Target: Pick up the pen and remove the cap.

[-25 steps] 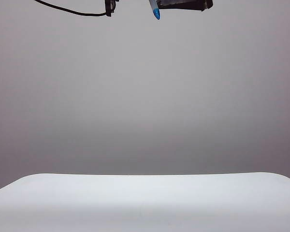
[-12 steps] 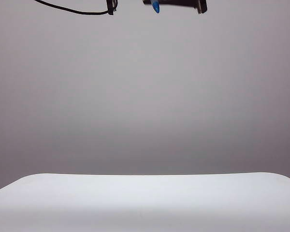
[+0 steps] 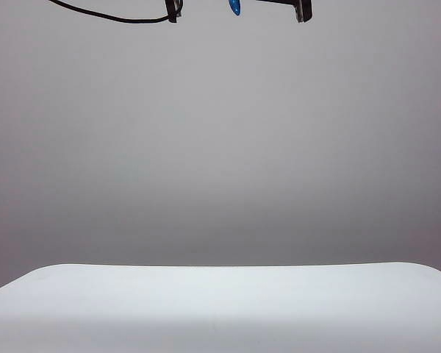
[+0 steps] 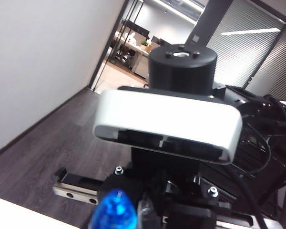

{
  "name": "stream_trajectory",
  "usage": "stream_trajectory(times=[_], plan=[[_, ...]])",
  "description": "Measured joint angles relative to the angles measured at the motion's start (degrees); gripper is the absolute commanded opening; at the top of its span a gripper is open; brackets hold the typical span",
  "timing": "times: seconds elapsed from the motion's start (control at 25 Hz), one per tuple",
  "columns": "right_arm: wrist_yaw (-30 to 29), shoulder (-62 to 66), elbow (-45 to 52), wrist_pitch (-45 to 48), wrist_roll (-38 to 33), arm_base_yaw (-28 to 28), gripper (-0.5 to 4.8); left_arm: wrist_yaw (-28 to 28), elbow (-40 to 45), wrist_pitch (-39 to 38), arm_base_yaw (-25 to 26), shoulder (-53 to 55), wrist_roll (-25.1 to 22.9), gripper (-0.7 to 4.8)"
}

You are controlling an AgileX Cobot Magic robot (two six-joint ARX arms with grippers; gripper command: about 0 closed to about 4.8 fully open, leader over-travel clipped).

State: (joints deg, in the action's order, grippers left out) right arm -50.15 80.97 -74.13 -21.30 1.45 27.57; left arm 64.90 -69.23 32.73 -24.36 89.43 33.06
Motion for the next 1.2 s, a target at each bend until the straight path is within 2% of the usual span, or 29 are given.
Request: stream_trajectory(times=[0.52,0.76,0.92,1.2], plan=[[-0.63,0.46,-0.22,-4.59,4.02,-0.09,-0.06,0.22,0.26,0.44,-0.28,0.35,0.31,-0.06],[-0.48,0.28,0.44,-3.45,4.09,-0.28,-0.06,-2.23,0.50,2.36,-0.33,0.48,1.62,-0.06],[0.50,1.20,2.67,-8.11,4.44,-0.09,-0.06,-5.70,-0.02,5.90,0.04,0.09,2.27,-0.06],[0.66,1.20,3.13,-7.54,4.48,-0.09,-0.06,-5.97,-0.13,6.49,-0.26,0.04,1.46,-0.06]])
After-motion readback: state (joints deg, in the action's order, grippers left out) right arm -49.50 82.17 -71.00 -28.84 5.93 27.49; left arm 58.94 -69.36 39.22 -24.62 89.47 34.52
